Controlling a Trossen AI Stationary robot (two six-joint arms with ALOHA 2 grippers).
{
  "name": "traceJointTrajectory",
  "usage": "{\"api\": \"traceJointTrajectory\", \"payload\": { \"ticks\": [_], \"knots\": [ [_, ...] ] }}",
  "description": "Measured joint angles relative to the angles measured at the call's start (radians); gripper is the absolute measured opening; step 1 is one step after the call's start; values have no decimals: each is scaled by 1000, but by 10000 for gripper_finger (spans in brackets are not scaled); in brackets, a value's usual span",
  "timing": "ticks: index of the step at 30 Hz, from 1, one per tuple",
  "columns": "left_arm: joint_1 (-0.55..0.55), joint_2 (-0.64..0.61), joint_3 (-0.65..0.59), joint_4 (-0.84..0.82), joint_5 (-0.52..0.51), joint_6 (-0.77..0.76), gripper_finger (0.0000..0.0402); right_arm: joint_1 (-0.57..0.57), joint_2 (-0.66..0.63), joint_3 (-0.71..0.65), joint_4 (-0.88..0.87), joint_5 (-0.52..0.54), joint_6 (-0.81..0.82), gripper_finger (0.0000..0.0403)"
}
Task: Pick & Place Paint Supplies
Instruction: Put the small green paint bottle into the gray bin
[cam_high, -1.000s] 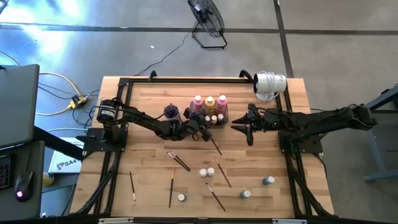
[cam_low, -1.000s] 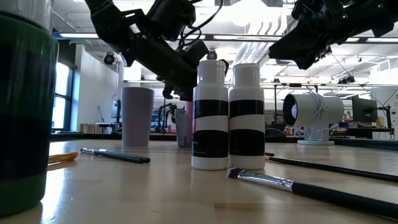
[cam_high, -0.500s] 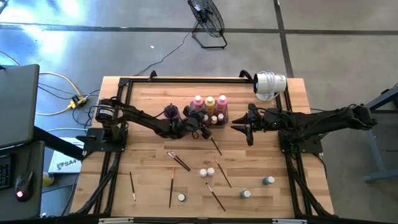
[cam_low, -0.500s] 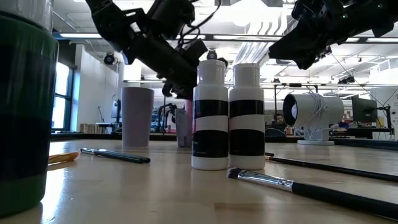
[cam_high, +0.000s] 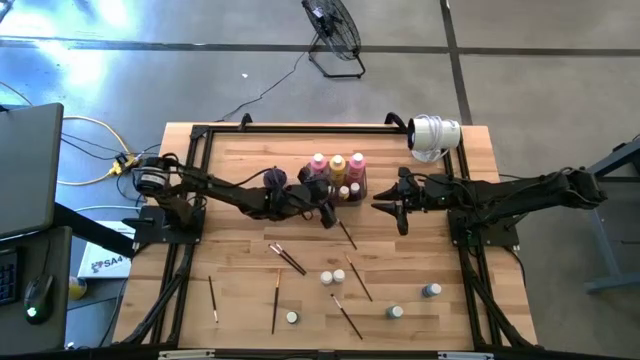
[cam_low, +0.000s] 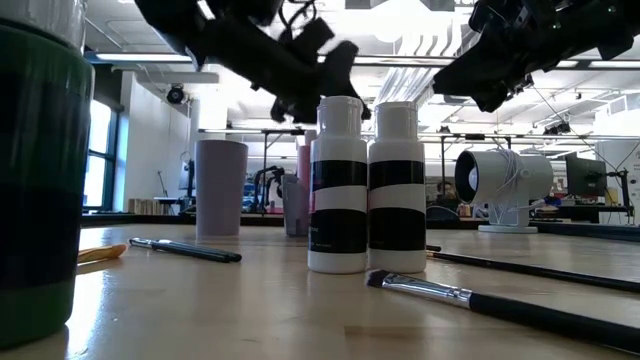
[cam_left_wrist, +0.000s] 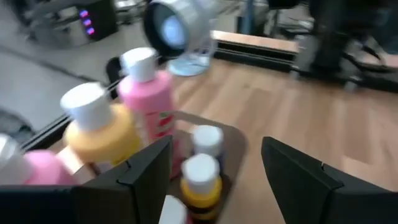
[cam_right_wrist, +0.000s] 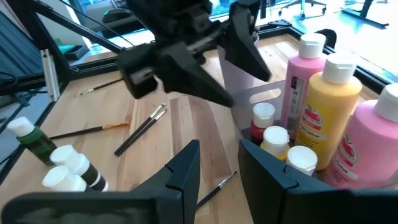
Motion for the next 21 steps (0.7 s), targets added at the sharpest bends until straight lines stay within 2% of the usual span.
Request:
{"api": "traceJointTrajectory", "payload": {
  "ticks": [4, 9, 15, 21],
  "knots": [
    [-40, -81, 0, -94, -26, 74, 242, 0, 0, 0, 0, -15, 3, 100],
    [-125, -232, 1, -407, -194, 109, 242, 0, 0, 0, -4, -27, 3, 100],
    [-263, -360, -1, -830, -357, -175, 242, 0, 0, 0, -7, -28, 3, 100],
    [-409, -375, -14, -1165, -619, -515, 241, 0, 7, 0, -9, -27, 3, 100]
  ]
}}
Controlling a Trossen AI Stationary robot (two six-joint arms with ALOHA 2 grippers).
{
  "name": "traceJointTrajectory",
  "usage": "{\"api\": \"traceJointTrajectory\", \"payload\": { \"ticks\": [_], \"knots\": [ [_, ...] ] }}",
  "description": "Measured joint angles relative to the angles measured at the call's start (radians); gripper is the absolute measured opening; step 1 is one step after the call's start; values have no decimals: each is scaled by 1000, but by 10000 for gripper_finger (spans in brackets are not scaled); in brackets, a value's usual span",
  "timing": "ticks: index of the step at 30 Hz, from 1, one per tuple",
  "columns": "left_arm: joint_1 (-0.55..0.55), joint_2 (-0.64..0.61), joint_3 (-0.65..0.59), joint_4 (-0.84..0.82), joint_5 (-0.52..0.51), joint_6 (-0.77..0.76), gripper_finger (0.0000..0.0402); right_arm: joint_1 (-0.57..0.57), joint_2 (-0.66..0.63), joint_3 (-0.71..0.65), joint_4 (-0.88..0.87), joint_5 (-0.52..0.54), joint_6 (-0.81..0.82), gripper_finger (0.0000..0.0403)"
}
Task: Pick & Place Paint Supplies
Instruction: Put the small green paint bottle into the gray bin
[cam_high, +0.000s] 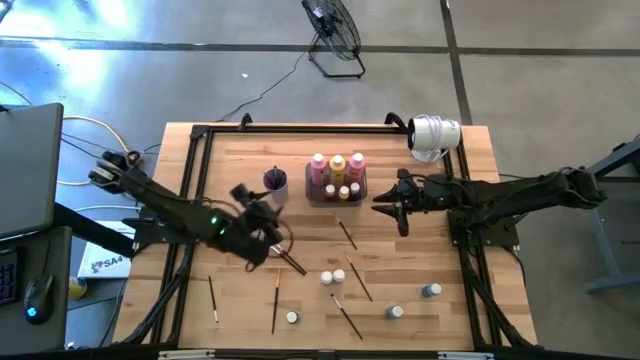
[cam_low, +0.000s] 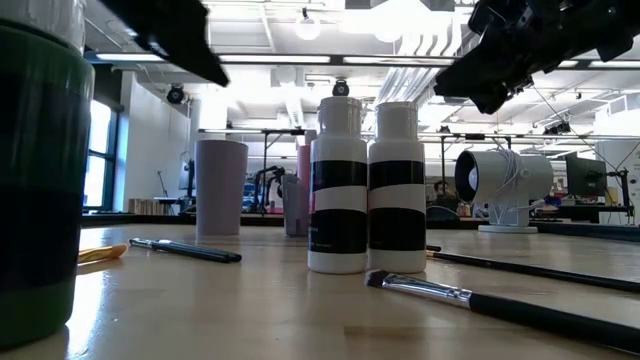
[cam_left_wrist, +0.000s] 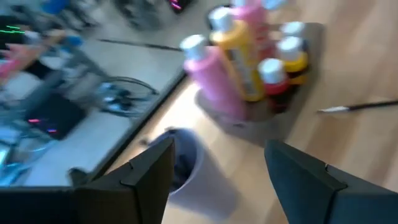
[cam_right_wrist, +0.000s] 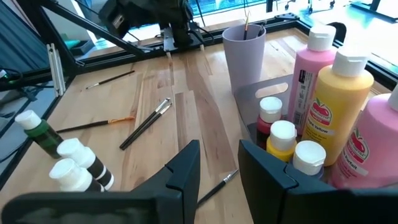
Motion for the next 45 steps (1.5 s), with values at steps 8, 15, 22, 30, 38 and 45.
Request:
{"api": "traceJointTrajectory", "payload": {
  "ticks": [8, 15, 22, 30, 38, 45],
  "knots": [
    [-147, -5, -180, -187, -191, -474, 241, 0, 54, 0, 63, 11, 0, 100],
    [-159, -33, -230, -168, -181, -542, 240, 0, 116, 0, 151, 11, 0, 100],
    [-159, -32, -230, -13, -118, -339, 185, 0, 153, 0, 181, 33, -2, 100],
    [-159, -27, -237, 88, -115, -222, 96, 0, 153, 0, 182, 89, -4, 100],
    [-96, -27, -397, 438, -78, -213, 6, 0, 153, 0, 182, 86, -4, 100],
    [-43, -27, -420, 508, -34, -167, 16, 0, 153, 0, 187, 91, -5, 100]
  ]
}}
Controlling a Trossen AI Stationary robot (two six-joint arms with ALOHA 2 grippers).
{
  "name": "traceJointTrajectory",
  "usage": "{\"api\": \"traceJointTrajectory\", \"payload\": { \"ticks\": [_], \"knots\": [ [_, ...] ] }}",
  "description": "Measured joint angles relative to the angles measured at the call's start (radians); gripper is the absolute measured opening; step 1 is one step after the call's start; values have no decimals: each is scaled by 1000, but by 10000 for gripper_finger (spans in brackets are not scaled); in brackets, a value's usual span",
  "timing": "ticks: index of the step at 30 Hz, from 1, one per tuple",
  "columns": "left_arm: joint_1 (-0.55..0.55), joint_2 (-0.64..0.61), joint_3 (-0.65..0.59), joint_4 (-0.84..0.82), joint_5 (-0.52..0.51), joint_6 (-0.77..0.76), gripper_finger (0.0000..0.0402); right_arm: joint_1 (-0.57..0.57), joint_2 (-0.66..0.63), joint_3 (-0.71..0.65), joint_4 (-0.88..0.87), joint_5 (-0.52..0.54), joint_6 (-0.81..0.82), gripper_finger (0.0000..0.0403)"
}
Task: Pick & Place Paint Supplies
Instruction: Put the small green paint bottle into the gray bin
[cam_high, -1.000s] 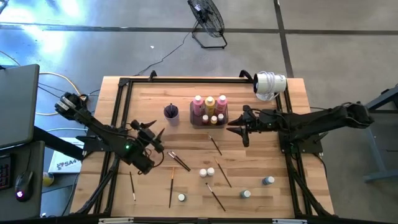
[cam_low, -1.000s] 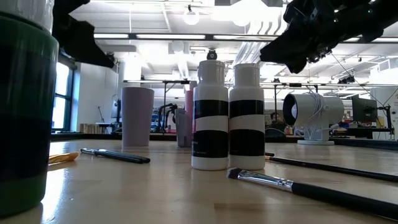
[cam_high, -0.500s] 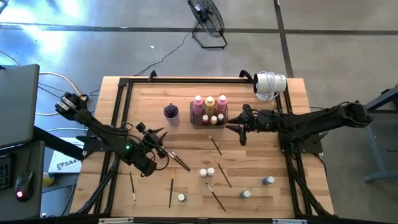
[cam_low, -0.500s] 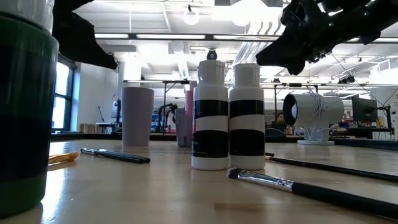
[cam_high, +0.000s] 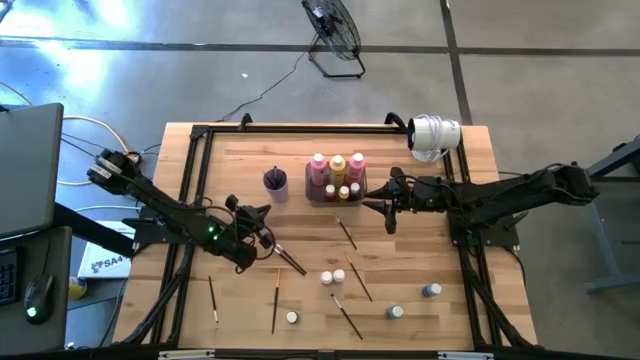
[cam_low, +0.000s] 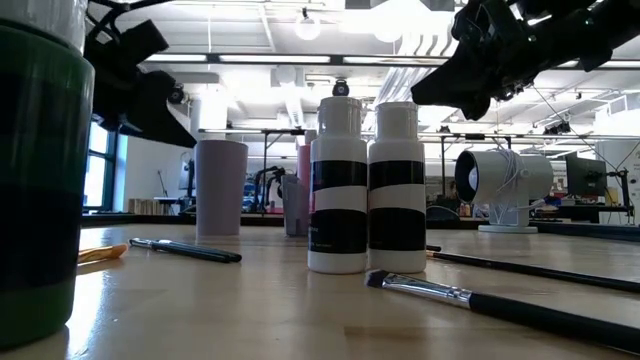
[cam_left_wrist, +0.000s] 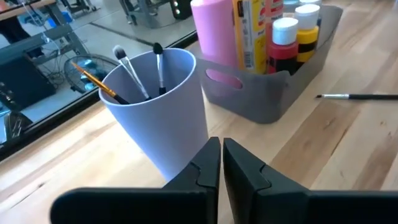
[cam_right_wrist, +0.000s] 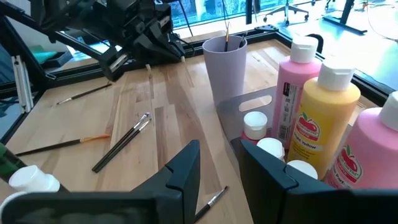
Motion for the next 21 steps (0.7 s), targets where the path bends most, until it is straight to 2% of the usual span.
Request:
{"api": "traceJointTrajectory", "payload": {
  "ticks": [4, 9, 12, 16, 21],
  "knots": [
    [28, 0, 0, -1, 11, 0, 17, 0, 0, 0, 0, -1, 0, 100],
    [69, 0, 0, 18, 104, 0, 17, 0, 0, 0, -8, -1, -10, 100],
    [104, 0, 1, 55, 109, 25, 17, 0, 0, 0, -8, -1, -19, 100],
    [129, 0, 1, 108, 194, 282, 14, 0, 0, 0, -10, -2, -26, 100],
    [134, 0, 1, 277, 260, 537, 3, 0, 0, 0, -10, -1, -26, 100]
  ]
}}
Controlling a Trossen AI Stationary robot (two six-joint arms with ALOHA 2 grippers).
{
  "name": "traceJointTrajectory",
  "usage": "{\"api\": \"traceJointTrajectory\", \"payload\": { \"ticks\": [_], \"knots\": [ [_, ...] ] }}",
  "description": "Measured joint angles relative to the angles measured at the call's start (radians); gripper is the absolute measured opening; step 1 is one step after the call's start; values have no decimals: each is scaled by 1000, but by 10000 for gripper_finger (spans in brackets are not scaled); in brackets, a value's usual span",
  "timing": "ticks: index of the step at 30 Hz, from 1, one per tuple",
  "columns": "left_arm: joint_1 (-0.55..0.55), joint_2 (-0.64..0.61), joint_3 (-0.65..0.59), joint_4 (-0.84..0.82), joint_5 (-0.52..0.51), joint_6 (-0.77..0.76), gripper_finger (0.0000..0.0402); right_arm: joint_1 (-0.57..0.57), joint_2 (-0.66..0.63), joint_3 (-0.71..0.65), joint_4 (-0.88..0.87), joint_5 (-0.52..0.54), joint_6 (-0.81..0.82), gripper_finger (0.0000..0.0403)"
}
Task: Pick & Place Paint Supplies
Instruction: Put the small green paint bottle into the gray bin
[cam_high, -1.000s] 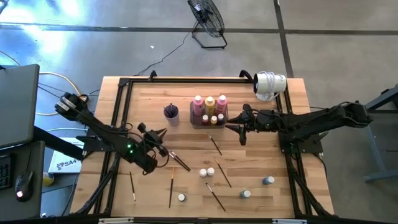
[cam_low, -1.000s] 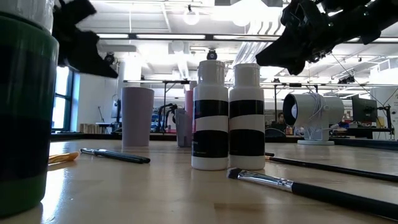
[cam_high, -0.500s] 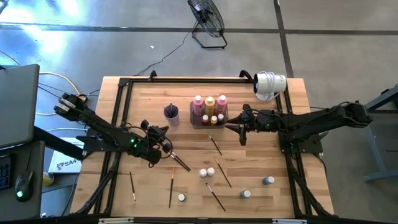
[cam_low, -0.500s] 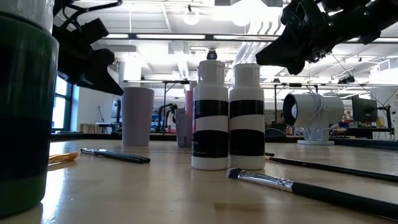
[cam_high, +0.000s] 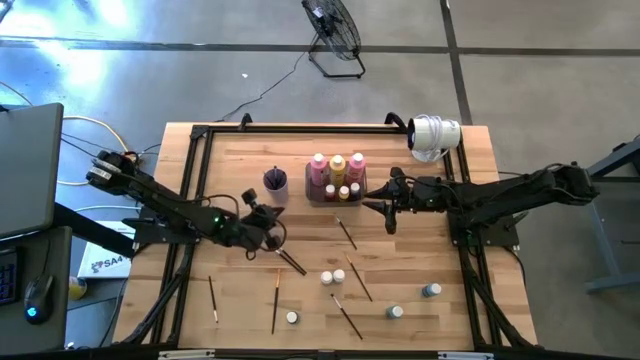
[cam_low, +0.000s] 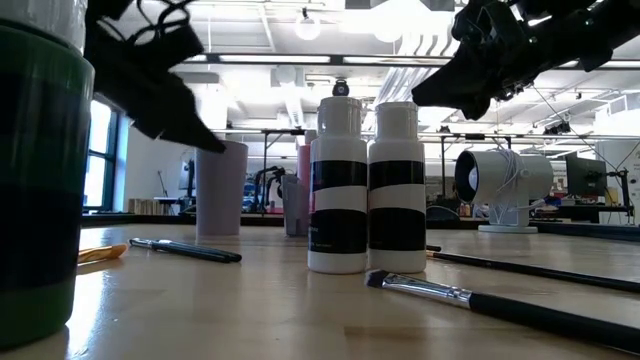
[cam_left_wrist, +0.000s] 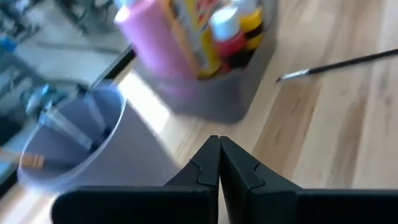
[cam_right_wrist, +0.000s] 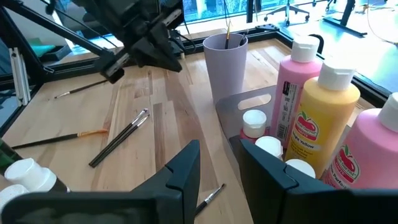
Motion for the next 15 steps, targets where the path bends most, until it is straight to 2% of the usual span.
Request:
{"api": "traceJointTrajectory", "payload": {
  "ticks": [3, 5, 8, 15],
  "knots": [
    [0, 0, -5, 72, 19, 109, 1, 0, 0, 0, 0, 0, 12, 100],
    [18, -12, -31, 67, 18, 125, 1, 0, 0, 0, 0, 0, 28, 100],
    [77, -102, -122, 105, 64, 131, 1, 0, 0, 0, 0, 2, 50, 100],
    [312, -331, -382, 516, 455, 333, 0, 0, 0, 0, 3, 121, 82, 100]
  ]
}}
